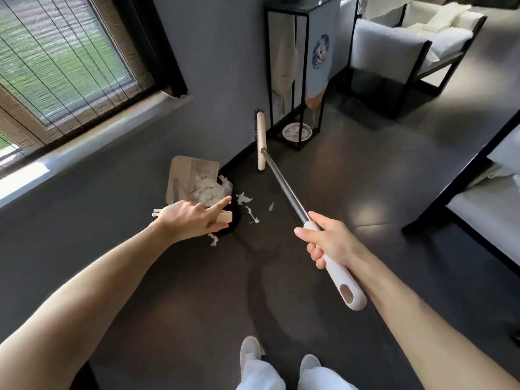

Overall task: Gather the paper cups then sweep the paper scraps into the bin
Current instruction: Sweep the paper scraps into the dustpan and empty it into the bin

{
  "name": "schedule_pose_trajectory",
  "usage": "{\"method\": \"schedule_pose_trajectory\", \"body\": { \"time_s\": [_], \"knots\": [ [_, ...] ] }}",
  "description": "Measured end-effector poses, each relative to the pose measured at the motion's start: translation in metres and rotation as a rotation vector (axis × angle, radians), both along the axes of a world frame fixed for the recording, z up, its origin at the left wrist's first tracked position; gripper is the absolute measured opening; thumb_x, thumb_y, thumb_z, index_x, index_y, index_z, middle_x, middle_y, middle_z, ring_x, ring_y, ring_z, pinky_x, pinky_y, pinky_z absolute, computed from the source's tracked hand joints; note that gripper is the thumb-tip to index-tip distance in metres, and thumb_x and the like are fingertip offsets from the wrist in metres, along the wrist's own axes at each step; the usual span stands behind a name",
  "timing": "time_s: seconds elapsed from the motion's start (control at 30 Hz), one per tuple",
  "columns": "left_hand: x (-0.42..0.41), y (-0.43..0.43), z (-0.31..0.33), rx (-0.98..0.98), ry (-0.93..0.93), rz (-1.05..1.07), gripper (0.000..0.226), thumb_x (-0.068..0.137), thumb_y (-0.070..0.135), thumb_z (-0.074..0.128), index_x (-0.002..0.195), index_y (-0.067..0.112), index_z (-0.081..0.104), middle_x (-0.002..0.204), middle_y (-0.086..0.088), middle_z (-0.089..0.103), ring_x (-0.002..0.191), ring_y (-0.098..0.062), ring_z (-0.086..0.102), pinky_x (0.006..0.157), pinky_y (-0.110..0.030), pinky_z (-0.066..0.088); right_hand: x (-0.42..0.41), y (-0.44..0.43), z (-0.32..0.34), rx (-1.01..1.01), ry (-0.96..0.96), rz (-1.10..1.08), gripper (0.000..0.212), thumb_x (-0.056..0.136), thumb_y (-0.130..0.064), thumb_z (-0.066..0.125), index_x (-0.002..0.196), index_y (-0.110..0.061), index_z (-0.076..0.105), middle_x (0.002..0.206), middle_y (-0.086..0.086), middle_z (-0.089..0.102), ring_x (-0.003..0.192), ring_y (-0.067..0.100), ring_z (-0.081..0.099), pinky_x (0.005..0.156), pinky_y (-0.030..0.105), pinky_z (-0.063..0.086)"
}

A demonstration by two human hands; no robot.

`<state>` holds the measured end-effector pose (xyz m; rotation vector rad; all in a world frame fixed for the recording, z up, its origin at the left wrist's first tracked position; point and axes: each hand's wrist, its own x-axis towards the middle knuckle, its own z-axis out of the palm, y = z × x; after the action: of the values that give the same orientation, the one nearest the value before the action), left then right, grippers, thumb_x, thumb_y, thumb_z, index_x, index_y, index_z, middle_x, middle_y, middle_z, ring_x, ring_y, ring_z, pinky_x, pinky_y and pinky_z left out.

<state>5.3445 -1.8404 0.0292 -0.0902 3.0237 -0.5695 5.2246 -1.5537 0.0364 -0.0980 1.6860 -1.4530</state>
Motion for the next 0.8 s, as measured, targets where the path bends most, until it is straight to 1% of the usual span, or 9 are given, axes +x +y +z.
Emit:
{"method": "schedule_pose_trajectory", "body": {
  "time_s": [0.07,0.13,0.27,0.37,0.4,0.47,0.53,0.7,0.8],
  "knots": [
    [-0.003,0.002,0.011,-0.014,0.086,-0.114,0.073,0.085,0.063,0.053,0.147,0.03,0.036,0.08,-0.002,0.072,0.059,-0.027,0.069,0.037,-0.027,0.038,0.0,0.001,0.001,-0.005,-0.007,0.001,0.076,0.088,-0.015,0.068,0.151,-0.022,0.026,0.046,-0.004,0.048,0.037,0.008,0.039,0.037,0.018,0.036],
    [-0.006,0.005,0.02,-0.019,0.143,-0.209,0.07,0.067,0.054,0.077,0.127,0.02,0.064,0.051,-0.005,0.061,0.032,-0.028,0.056,0.026,-0.019,0.026,-0.001,0.0,0.002,-0.009,-0.011,0.008,0.076,0.088,-0.016,0.068,0.151,-0.022,0.026,0.045,-0.005,0.049,0.037,0.007,0.04,0.037,0.018,0.037],
    [-0.005,0.002,0.028,-0.113,0.131,-0.382,0.061,0.069,0.056,0.067,0.118,0.019,0.071,0.041,-0.003,0.051,0.029,-0.025,0.053,0.028,-0.016,0.025,0.0,-0.001,0.004,-0.029,-0.016,0.005,0.077,0.088,-0.014,0.069,0.151,-0.022,0.025,0.048,-0.003,0.049,0.037,0.007,0.039,0.037,0.018,0.037],
    [0.0,0.002,0.025,-0.15,0.049,-0.373,0.065,0.078,0.062,0.058,0.132,0.025,0.059,0.048,-0.002,0.055,0.037,-0.02,0.059,0.032,-0.018,0.028,-0.001,-0.002,0.003,-0.04,-0.02,-0.005,0.077,0.087,-0.014,0.069,0.151,-0.021,0.027,0.051,-0.002,0.049,0.037,0.007,0.04,0.037,0.018,0.037],
    [0.001,0.0,0.023,-0.165,-0.009,-0.354,0.067,0.086,0.064,0.048,0.143,0.029,0.046,0.058,-0.003,0.06,0.047,-0.021,0.065,0.035,-0.022,0.034,-0.001,-0.001,0.003,-0.043,-0.019,-0.006,0.077,0.087,-0.015,0.07,0.15,-0.021,0.027,0.05,-0.003,0.05,0.037,0.006,0.04,0.037,0.018,0.037],
    [0.003,-0.003,0.013,-0.193,-0.131,-0.295,0.071,0.09,0.069,0.01,0.153,0.036,0.007,0.083,-0.002,0.066,0.075,-0.021,0.071,0.049,-0.028,0.045,-0.001,0.002,0.0,-0.042,-0.013,-0.005,0.077,0.087,-0.015,0.07,0.15,-0.022,0.028,0.05,-0.003,0.051,0.038,0.007,0.041,0.038,0.017,0.038],
    [0.002,0.0,0.007,-0.175,-0.188,-0.275,0.075,0.084,0.069,-0.008,0.152,0.036,-0.006,0.097,-0.003,0.065,0.087,-0.023,0.07,0.059,-0.032,0.051,-0.001,0.005,-0.004,-0.038,-0.013,-0.004,0.077,0.087,-0.016,0.07,0.15,-0.023,0.028,0.049,-0.004,0.05,0.038,0.007,0.041,0.038,0.018,0.038],
    [-0.005,0.023,-0.022,-0.129,-0.327,-0.207,0.068,0.094,0.068,0.011,0.152,0.036,-0.005,0.102,-0.005,0.066,0.089,-0.023,0.069,0.057,-0.031,0.043,-0.008,0.011,-0.017,-0.021,-0.037,-0.002,0.079,0.086,-0.019,0.071,0.151,-0.026,0.025,0.044,-0.007,0.049,0.038,0.008,0.041,0.038,0.018,0.038],
    [-0.009,0.038,-0.038,-0.085,-0.351,-0.195,0.067,0.095,0.066,0.013,0.152,0.035,-0.005,0.104,-0.007,0.065,0.09,-0.025,0.069,0.057,-0.032,0.042,-0.013,0.013,-0.023,-0.002,-0.043,-0.001,0.079,0.085,-0.02,0.071,0.15,-0.026,0.026,0.044,-0.007,0.051,0.037,0.008,0.042,0.038,0.018,0.038]
  ]
}}
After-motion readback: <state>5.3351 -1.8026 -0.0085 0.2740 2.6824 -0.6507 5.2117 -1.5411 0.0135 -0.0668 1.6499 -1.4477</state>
